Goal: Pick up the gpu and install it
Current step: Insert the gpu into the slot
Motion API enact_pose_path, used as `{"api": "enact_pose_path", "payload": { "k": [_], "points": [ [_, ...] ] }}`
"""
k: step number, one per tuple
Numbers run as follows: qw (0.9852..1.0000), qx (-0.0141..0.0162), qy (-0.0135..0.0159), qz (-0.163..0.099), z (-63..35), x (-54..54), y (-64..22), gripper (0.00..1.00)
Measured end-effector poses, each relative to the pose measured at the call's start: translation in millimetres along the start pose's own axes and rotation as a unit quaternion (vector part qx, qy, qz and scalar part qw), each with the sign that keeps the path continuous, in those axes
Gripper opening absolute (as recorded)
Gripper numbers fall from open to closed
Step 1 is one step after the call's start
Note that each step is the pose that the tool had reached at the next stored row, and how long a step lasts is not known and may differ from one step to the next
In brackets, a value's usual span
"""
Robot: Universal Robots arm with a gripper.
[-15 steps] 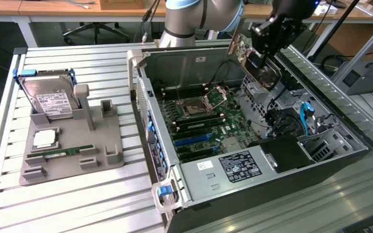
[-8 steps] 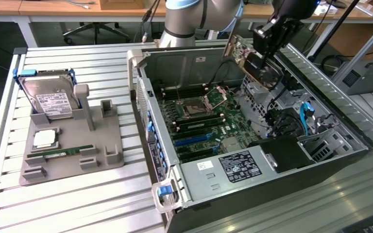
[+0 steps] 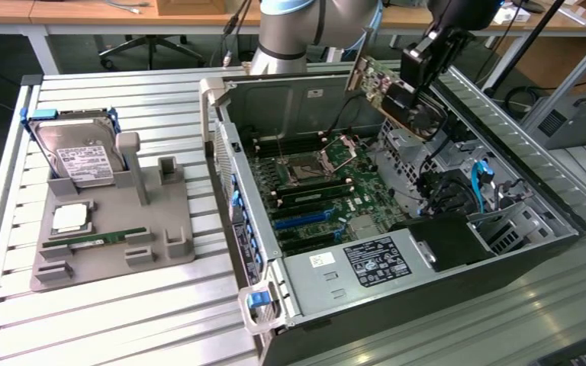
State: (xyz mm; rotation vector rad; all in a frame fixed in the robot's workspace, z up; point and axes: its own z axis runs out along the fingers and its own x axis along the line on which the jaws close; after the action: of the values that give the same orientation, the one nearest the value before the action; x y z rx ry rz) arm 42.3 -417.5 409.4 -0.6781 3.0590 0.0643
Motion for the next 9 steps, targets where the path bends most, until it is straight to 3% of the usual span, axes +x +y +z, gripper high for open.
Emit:
{"api": "enact_pose_path", "payload": {
  "k": [5,9],
  "points": [
    [0.9992,0.0006,0.0021,-0.039,0.0,0.0,0.0,0.27],
    [0.9973,0.0012,0.0039,-0.074,0.1,0.0,0.0,0.27]
  ]
}}
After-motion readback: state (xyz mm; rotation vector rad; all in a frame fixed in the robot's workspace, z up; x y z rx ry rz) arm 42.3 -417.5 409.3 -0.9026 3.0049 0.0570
